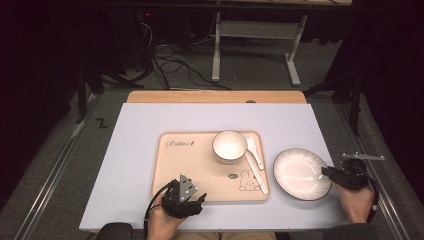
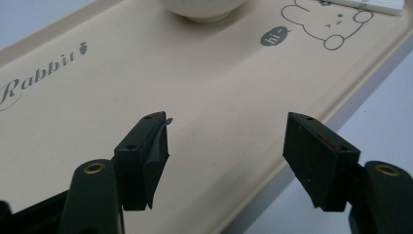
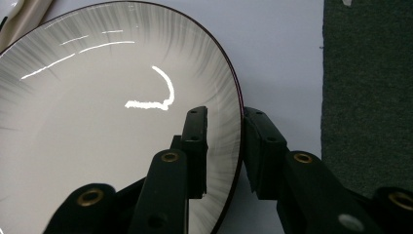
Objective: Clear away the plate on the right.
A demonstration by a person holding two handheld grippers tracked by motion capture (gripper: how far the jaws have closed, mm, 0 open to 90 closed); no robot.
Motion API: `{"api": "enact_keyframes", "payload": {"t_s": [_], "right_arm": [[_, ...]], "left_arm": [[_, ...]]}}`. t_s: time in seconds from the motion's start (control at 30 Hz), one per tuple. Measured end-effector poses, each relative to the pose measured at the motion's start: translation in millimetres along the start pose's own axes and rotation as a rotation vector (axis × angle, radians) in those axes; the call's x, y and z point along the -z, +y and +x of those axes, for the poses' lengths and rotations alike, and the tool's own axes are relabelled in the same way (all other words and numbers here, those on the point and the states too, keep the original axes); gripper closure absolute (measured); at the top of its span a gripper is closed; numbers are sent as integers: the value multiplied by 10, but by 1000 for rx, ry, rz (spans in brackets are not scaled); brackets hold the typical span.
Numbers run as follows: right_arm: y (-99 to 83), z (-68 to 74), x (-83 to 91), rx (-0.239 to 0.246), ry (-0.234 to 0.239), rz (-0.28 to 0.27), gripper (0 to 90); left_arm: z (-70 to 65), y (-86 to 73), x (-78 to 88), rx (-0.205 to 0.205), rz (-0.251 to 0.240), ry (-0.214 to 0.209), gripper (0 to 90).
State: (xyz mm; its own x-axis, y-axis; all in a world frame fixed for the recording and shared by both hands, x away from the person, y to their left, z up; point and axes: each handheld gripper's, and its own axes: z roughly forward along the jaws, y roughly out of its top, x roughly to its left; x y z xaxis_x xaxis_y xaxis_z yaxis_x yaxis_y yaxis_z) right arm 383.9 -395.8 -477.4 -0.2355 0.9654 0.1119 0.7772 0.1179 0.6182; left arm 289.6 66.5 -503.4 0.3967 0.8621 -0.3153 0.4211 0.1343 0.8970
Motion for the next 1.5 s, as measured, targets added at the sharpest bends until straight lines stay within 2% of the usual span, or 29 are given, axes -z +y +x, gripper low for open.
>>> {"api": "enact_keyframes", "payload": {"t_s": [0.13, 0.23, 0.3, 0.4, 0.47, 0.53, 0.67, 0.87, 1.07, 1.23, 1.3, 1.4, 1.43, 1.47, 1.5], "right_arm": [[-14, -22, -41, -2, 23, 18, 720], [-19, -22, -52, 23, 33, 38, 699], [-12, -31, -61, 14, 45, 45, 691], [-22, -90, -89, -33, 107, 56, 678], [-38, -146, -118, -72, 167, 58, 661], [-39, -159, -123, -74, 179, 58, 662], [-26, -168, -131, -82, 186, 67, 679], [-50, -306, -137, -195, 268, 53, 786], [-59, -355, -113, -248, 317, 24, 829], [-5, -251, -6, -192, 285, -27, 842], [24, -198, 35, -160, 268, -53, 847], [52, -134, 78, -134, 252, -75, 852], [64, -109, 96, -121, 245, -83, 853], [73, -87, 111, -105, 239, -95, 854], [82, -60, 133, -89, 234, -105, 854]], "left_arm": [[-13, -6, -23, 7, -1, -1, 333], [-19, -16, -27, 5, 3, -4, 332], [-17, -18, -22, 0, 6, -4, 332], [-19, -16, -9, 0, 0, -7, 332], [-15, -7, -3, 18, 0, -12, 334], [-6, 3, -9, 29, 2, -14, 336], [-11, 0, -19, 20, 4, -11, 336], [-11, -3, -46, 26, 19, -17, 347], [-22, -11, -49, 16, 24, -18, 361], [-9, 19, -46, 58, 3, -30, 342], [-5, 27, -44, 43, 2, -22, 332], [-29, 39, -32, 16, -5, -38, 320], [-36, 32, -35, -8, -14, -31, 326], [-32, 28, -48, -25, -7, -4, 332], [-24, 26, -62, -23, -1, 6, 336]]}}
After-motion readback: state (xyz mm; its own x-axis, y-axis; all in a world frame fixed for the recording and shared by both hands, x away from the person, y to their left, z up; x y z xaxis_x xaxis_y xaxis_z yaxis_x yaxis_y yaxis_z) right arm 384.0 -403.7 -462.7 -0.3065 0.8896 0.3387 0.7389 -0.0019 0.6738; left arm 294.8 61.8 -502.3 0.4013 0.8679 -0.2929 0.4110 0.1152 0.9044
